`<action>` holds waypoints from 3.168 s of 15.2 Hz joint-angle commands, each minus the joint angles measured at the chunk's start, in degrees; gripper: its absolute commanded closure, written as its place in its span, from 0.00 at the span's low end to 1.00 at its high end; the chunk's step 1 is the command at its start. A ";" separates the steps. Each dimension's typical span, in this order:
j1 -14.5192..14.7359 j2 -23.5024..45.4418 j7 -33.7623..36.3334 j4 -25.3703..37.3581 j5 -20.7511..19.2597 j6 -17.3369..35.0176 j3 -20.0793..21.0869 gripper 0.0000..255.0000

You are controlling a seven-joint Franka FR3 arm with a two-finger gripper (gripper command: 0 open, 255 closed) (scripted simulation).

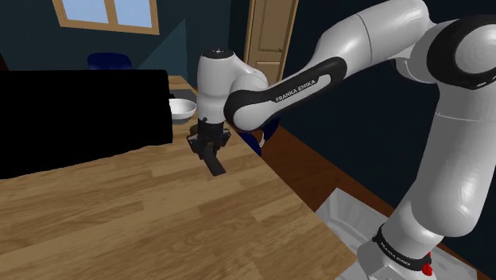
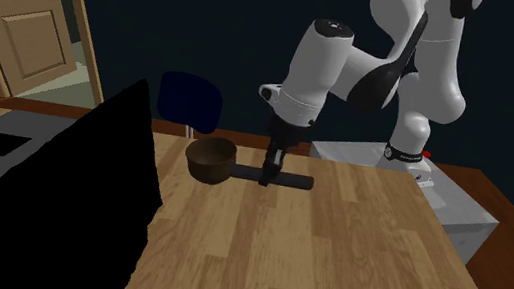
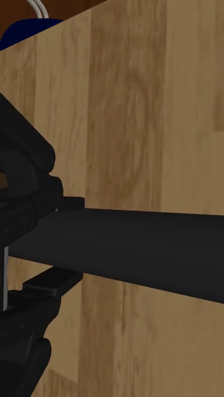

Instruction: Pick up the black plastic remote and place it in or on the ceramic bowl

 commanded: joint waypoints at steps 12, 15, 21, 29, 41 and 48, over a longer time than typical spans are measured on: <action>-0.91 -4.19 -4.15 5.07 4.57 -7.99 1.39 1.00; -1.00 -4.87 -4.93 6.59 5.35 -9.97 1.58 1.00; -1.66 -1.03 -7.68 12.92 4.06 -12.51 0.35 1.00; -1.59 12.40 -13.91 30.22 -0.25 -16.44 -3.33 1.00; -1.82 15.15 -12.33 25.98 -2.16 -9.82 -4.51 1.00; -1.82 15.15 -12.33 25.98 -2.16 -9.82 -4.51 1.00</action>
